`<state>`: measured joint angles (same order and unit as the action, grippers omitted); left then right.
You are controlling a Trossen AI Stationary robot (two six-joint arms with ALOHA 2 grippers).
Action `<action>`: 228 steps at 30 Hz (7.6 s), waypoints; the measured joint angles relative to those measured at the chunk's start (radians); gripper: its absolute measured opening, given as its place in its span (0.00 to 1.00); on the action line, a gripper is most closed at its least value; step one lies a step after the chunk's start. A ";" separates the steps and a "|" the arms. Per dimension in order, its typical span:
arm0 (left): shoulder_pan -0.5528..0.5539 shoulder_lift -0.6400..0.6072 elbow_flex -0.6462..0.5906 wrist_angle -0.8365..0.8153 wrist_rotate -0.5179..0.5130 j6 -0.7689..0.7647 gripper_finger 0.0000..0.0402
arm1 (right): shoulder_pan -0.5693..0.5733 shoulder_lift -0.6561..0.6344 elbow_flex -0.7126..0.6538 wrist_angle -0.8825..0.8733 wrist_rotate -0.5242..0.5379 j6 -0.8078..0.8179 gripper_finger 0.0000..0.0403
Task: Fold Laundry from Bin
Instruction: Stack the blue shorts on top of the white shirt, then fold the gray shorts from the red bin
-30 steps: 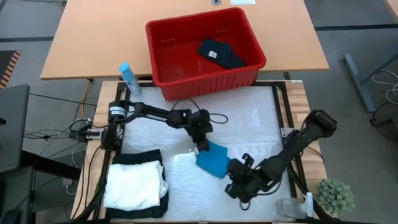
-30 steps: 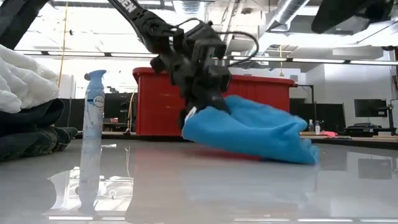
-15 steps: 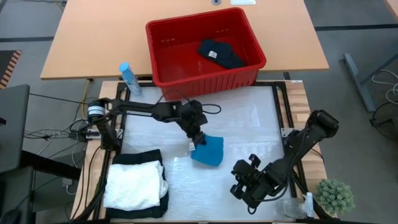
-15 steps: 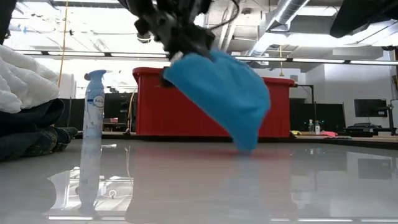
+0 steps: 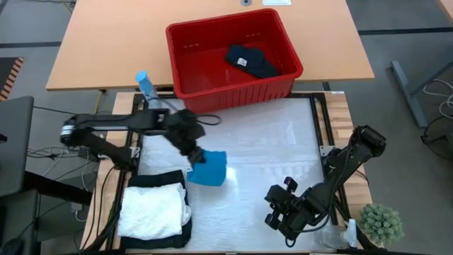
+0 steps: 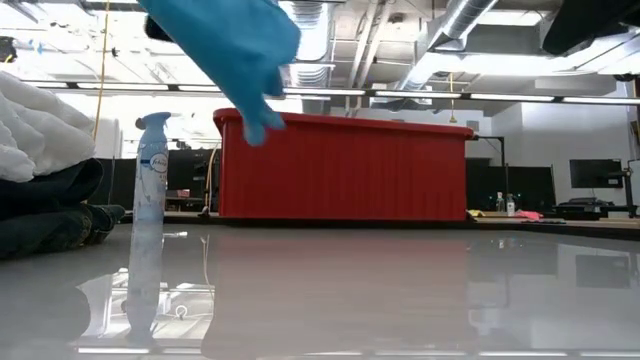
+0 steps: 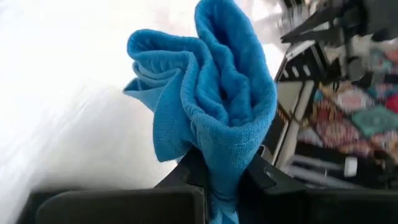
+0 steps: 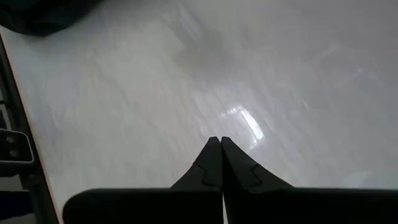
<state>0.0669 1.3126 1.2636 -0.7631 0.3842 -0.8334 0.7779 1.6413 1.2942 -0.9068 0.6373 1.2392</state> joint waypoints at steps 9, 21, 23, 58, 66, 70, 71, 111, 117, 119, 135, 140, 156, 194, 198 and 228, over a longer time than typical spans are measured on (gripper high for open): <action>-0.258 -0.274 0.001 -0.231 -0.359 -0.357 0.05 | -0.001 0.000 0.000 0.005 0.000 -0.045 0.04; -0.797 -0.345 0.001 -0.316 -0.749 -0.704 0.05 | -0.001 0.000 0.000 0.053 -0.002 -0.046 0.04; -0.886 -0.329 0.002 -0.333 -0.804 -0.750 0.05 | -0.001 0.000 0.000 0.070 -0.003 -0.044 0.04; -1.543 -0.188 -0.230 -0.164 -1.200 -1.392 0.04 | -0.113 0.000 0.000 0.266 -0.165 -0.144 0.04; -1.536 -0.186 -0.335 -0.125 -1.146 -1.404 0.05 | -0.125 0.000 0.000 0.281 -0.165 -0.141 0.04; -1.536 -0.195 -0.392 -0.114 -1.148 -1.409 0.08 | -0.125 0.000 0.000 0.298 -0.166 -0.141 0.04; -1.536 -0.198 -0.402 -0.117 -1.144 -1.409 0.09 | -0.125 0.000 0.000 0.301 -0.166 -0.141 0.04; -1.485 -0.505 -0.459 -0.285 -0.944 -1.205 0.57 | -0.125 0.000 0.000 0.317 -0.165 -0.175 0.07; -1.485 -0.601 -0.459 -0.338 -0.849 -1.300 0.60 | -0.126 0.000 0.000 0.321 -0.161 -0.177 0.06; -1.485 -0.642 -0.459 -0.334 -0.841 -1.300 0.60 | -0.127 0.000 0.000 0.321 -0.161 -0.181 0.06; -1.429 -0.658 -0.459 0.078 -1.113 -0.727 0.40 | -0.141 0.000 0.000 0.343 -0.160 -0.204 0.06; -1.327 -0.607 -0.460 0.081 -1.014 -0.704 0.19 | -0.148 0.000 0.000 0.338 -0.160 -0.221 0.06; -1.039 -0.423 -0.538 0.345 -0.626 -0.383 0.00 | -0.158 0.000 0.000 0.332 -0.159 -0.228 0.06; -1.026 -0.921 -0.917 0.965 -0.923 -0.463 0.01 | -0.213 -0.001 0.000 0.432 -0.138 -0.394 0.07; -1.026 -1.018 -0.917 1.222 -1.216 -0.192 0.01 | -0.295 -0.005 0.000 0.622 -0.138 -0.566 0.07; -0.737 -0.842 -0.420 2.008 -1.433 1.723 0.09 | -1.516 0.042 0.538 0.484 -0.336 -1.473 0.07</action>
<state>-0.6703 0.4704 0.8441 1.2449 -1.0486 0.8899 -0.7379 1.6835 1.8324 -0.4227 0.3008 -0.2335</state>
